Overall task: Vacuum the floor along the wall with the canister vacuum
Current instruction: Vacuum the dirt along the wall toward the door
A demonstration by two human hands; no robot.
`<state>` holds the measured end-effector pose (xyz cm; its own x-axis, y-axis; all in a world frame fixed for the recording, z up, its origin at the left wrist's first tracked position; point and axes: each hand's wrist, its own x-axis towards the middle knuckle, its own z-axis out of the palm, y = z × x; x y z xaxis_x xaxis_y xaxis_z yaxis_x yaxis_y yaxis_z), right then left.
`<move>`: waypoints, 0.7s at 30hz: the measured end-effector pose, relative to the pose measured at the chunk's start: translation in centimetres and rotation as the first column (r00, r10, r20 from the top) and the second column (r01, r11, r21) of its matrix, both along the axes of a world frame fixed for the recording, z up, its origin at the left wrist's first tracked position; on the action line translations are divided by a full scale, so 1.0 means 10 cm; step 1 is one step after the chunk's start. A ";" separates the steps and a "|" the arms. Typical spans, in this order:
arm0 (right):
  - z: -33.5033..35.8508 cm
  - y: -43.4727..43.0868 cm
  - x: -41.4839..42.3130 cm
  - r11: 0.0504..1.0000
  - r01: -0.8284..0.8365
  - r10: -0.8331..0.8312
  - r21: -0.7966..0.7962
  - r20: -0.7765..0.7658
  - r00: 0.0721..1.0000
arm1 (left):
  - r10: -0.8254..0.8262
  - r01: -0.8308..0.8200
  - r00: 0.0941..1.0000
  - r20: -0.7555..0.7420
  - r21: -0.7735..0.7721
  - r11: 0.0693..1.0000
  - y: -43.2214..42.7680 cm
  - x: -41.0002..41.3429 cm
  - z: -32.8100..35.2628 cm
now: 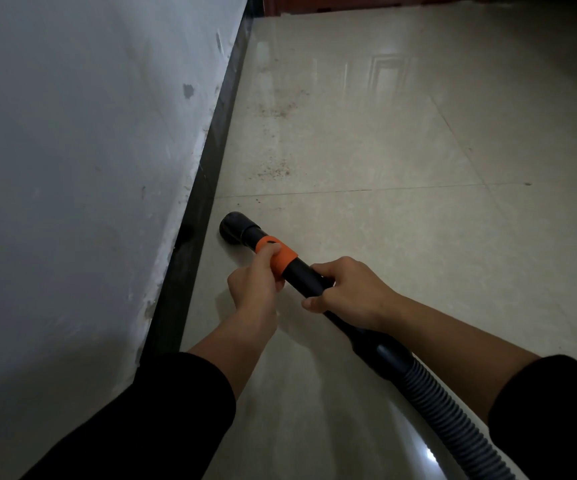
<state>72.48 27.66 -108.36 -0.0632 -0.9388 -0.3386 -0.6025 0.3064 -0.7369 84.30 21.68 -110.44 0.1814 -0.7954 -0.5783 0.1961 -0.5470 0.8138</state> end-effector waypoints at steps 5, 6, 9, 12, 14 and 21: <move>-0.04 -0.10 0.06 1.000 -0.023 0.023 -0.010 0.016 1.000 | 0.079 -0.079 0.997 0.000 -0.010 0.997 -0.07 0.05 -0.01; -0.05 -0.11 0.07 1.000 -0.026 0.026 -0.012 0.020 0.999 | 0.088 -0.088 0.996 0.002 -0.015 0.996 -0.08 0.05 -0.02; -0.11 -0.13 0.08 0.999 -0.025 0.026 -0.031 0.029 0.999 | 0.109 -0.109 0.994 0.006 -0.014 0.994 -0.11 0.06 -0.06; -0.16 -0.16 0.09 0.998 -0.024 0.026 -0.057 0.038 0.999 | 0.131 -0.131 0.991 -0.003 -0.012 0.991 -0.16 0.07 -0.11; -0.18 -0.20 0.10 0.997 -0.025 0.028 -0.075 0.036 0.999 | 0.145 -0.145 0.989 -0.005 -0.016 0.989 -0.21 0.07 -0.14; -0.23 -0.34 0.06 0.994 -0.062 0.067 -0.088 0.055 0.996 | 0.162 -0.162 0.987 0.017 -0.009 0.987 -0.34 0.07 -0.25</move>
<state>73.03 24.22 -110.71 0.0161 -0.9661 -0.2577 -0.5744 0.2021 -0.7932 84.96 18.28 -112.93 0.3183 -0.7593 -0.5677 0.2667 -0.5029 0.8222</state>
